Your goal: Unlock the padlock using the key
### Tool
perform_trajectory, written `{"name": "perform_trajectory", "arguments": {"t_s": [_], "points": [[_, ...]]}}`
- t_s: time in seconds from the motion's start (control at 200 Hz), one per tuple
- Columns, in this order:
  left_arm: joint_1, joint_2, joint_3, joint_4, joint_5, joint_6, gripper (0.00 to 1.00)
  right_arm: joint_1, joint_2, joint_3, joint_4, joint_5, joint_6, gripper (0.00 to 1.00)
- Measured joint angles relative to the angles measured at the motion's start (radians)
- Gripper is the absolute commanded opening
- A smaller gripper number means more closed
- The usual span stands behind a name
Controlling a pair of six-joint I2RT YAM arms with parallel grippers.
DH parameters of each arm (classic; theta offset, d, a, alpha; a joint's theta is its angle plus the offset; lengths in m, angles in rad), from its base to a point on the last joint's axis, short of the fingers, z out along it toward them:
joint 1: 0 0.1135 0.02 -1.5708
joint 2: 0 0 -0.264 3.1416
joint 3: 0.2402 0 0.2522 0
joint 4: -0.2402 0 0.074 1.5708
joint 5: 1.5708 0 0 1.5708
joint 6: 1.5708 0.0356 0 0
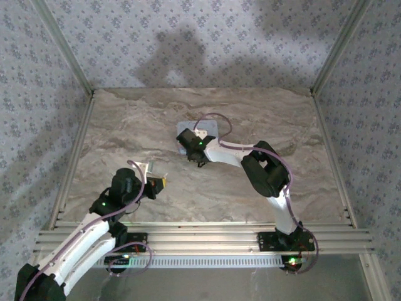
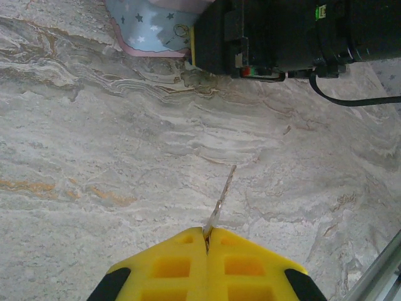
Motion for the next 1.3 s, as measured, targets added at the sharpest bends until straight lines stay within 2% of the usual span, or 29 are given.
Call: {"name": "perform_trajectory", "arguments": {"t_s": [0.215, 0.355, 0.53, 0.754, 0.934, 1.304], "points": [[0.0, -0.006, -0.001, -0.006, 0.003, 0.001, 0.0, -0.001, 0.0, 0.011, -0.016, -0.019, -0.005, 0.01], [0.0, -0.003, -0.001, -0.005, 0.014, 0.012, 0.0, -0.014, -0.006, 0.019, -0.036, -0.083, -0.014, 0.0], [0.0, 0.048, -0.001, 0.054, 0.055, 0.024, 0.0, -0.045, -0.051, 0.019, -0.109, -0.243, -0.023, 0.0], [0.0, 0.169, -0.002, 0.23, 0.151, 0.047, 0.0, -0.089, -0.134, 0.019, -0.18, -0.481, -0.032, 0.0], [0.0, 0.26, -0.002, 0.338, 0.168, 0.081, 0.0, -0.121, -0.159, 0.021, -0.205, -0.666, -0.028, 0.0], [0.0, 0.551, 0.042, 0.506, 0.213, 0.129, 0.0, -0.139, -0.178, 0.035, -0.216, -0.908, 0.006, 0.0]]}}
